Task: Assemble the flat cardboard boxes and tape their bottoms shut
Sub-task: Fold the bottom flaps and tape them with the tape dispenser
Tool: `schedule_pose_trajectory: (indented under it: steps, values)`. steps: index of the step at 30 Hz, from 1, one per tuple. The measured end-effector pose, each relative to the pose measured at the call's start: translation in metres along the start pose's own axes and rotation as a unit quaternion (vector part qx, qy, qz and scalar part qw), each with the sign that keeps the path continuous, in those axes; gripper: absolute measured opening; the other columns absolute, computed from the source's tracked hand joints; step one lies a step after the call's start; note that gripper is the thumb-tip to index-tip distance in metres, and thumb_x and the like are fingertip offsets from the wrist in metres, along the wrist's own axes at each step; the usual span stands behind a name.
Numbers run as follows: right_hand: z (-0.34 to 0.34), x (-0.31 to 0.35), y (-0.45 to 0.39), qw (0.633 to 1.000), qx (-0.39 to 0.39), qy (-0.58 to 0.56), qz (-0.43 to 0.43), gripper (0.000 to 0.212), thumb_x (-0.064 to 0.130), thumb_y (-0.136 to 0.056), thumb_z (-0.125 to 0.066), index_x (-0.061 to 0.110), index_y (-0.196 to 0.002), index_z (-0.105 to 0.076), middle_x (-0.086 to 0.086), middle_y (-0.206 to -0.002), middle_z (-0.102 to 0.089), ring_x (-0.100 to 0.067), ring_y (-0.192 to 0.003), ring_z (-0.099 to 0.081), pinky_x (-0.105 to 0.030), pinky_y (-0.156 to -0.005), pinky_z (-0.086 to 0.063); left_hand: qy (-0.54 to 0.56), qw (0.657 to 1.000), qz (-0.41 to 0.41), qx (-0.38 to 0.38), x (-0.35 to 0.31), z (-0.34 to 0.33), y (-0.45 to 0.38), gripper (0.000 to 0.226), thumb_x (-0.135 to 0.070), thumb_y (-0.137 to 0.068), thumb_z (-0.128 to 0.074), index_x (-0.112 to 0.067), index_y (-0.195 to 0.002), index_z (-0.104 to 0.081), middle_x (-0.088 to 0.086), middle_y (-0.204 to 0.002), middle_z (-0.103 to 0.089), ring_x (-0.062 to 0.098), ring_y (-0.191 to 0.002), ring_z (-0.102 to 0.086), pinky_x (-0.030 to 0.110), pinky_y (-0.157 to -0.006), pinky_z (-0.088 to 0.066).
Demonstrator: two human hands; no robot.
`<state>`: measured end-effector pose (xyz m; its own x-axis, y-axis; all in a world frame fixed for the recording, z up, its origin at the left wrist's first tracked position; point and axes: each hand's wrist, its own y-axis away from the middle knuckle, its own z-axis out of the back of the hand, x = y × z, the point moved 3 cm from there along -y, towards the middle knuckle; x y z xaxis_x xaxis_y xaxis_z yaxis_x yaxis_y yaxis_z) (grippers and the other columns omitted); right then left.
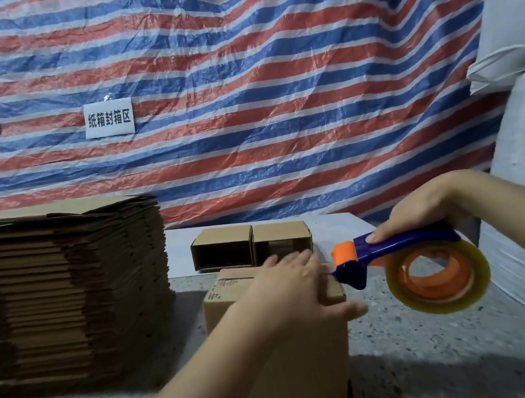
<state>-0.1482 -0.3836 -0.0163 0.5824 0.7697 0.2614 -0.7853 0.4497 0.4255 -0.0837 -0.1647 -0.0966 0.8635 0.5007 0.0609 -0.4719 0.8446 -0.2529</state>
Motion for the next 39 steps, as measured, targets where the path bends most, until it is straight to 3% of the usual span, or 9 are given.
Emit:
schedule_pose_trajectory:
  steps: [3,6,10,15,19,27,34,37,39]
  values:
    - [0.000,-0.007,-0.003,1.000,0.017,-0.019,0.011,0.087,0.077,-0.063,-0.068,0.013,-0.121,-0.065,-0.006,-0.091,-0.075,-0.015,-0.074,-0.069,-0.026,-0.070,-0.056,-0.015,1.000,0.012,-0.008,0.000,-0.011,-0.004,0.089,-0.086,-0.080,-0.034,-0.018,-0.136,-0.045,0.006,-0.148,-0.046,0.022,-0.135,-0.042,0.043,-0.112,-0.036]
    - [0.006,-0.024,0.001,0.999,0.030,-0.022,0.009,0.090,0.079,-0.059,-0.071,0.010,-0.115,-0.066,-0.007,-0.088,-0.074,-0.017,-0.073,-0.068,-0.028,-0.073,-0.056,-0.018,1.000,0.007,-0.018,0.004,-0.013,-0.006,0.088,-0.086,-0.080,-0.032,-0.019,-0.134,-0.046,0.006,-0.146,-0.047,0.022,-0.133,-0.044,0.044,-0.109,-0.038]
    - [0.005,-0.047,0.007,0.999,0.054,0.001,-0.008,0.097,0.084,-0.049,-0.075,0.010,-0.111,-0.069,-0.009,-0.095,-0.074,-0.020,-0.081,-0.067,-0.031,-0.080,-0.054,-0.005,1.000,-0.009,-0.006,0.003,-0.014,-0.005,0.091,-0.084,-0.082,-0.030,-0.027,-0.152,-0.027,0.007,-0.155,-0.036,0.024,-0.143,-0.033,0.044,-0.115,-0.030]
    - [-0.031,-0.005,-0.006,0.987,0.003,0.155,-0.033,0.068,0.079,-0.076,-0.064,0.016,-0.102,-0.070,0.001,-0.082,-0.074,-0.015,-0.072,-0.070,-0.027,-0.069,-0.055,0.009,1.000,-0.023,0.016,0.004,-0.009,-0.004,0.082,-0.081,-0.084,-0.028,-0.042,-0.154,-0.012,0.005,-0.162,-0.021,0.021,-0.149,-0.018,0.040,-0.118,-0.019]
    - [-0.077,-0.001,-0.029,0.945,-0.056,0.321,-0.045,0.065,0.076,-0.078,-0.063,0.018,-0.108,-0.067,-0.001,-0.100,-0.066,-0.024,-0.091,-0.063,-0.035,-0.084,-0.052,0.003,1.000,-0.017,0.016,0.000,-0.010,-0.001,0.079,-0.080,-0.084,-0.027,-0.043,-0.153,-0.018,0.004,-0.162,-0.022,0.020,-0.149,-0.018,0.040,-0.118,-0.019]
    - [-0.146,-0.051,-0.055,0.927,-0.310,0.211,-0.021,0.060,0.076,-0.089,-0.045,0.023,-0.109,-0.065,0.002,-0.110,-0.071,-0.019,-0.100,-0.068,-0.030,-0.067,-0.045,0.005,1.000,-0.015,0.021,0.001,-0.011,-0.003,0.081,-0.082,-0.084,-0.025,-0.042,-0.154,-0.016,0.004,-0.164,-0.015,0.021,-0.150,-0.015,0.042,-0.118,-0.017]
    - [-0.149,-0.048,-0.039,0.904,-0.404,0.131,-0.038,0.077,0.078,-0.092,-0.017,0.022,-0.118,-0.062,-0.002,-0.126,-0.067,-0.022,-0.115,-0.062,-0.035,-0.087,-0.046,0.005,1.000,-0.014,0.024,0.000,-0.009,-0.003,0.081,-0.081,-0.084,-0.025,-0.041,-0.154,-0.016,0.003,-0.163,-0.017,0.021,-0.150,-0.015,0.041,-0.118,-0.018]
    - [-0.138,-0.014,-0.014,0.895,-0.381,-0.164,0.163,0.081,0.071,-0.092,-0.013,0.025,-0.156,-0.031,0.006,-0.163,-0.031,-0.004,-0.146,-0.027,-0.024,-0.117,-0.021,0.003,0.999,-0.012,0.031,-0.001,-0.008,-0.002,0.082,-0.081,-0.084,-0.025,-0.041,-0.154,-0.014,0.003,-0.164,-0.015,0.020,-0.150,-0.013,0.041,-0.119,-0.015]
    - [-0.145,0.013,-0.001,0.857,-0.284,-0.348,0.255,0.084,0.074,-0.084,-0.011,0.037,-0.159,-0.017,0.024,-0.160,-0.018,0.011,-0.140,-0.013,-0.014,-0.110,-0.011,0.002,0.999,-0.010,0.036,-0.002,-0.008,-0.002,0.083,-0.082,-0.084,-0.024,-0.040,-0.155,-0.014,0.004,-0.164,-0.014,0.020,-0.150,-0.013,0.040,-0.119,-0.014]
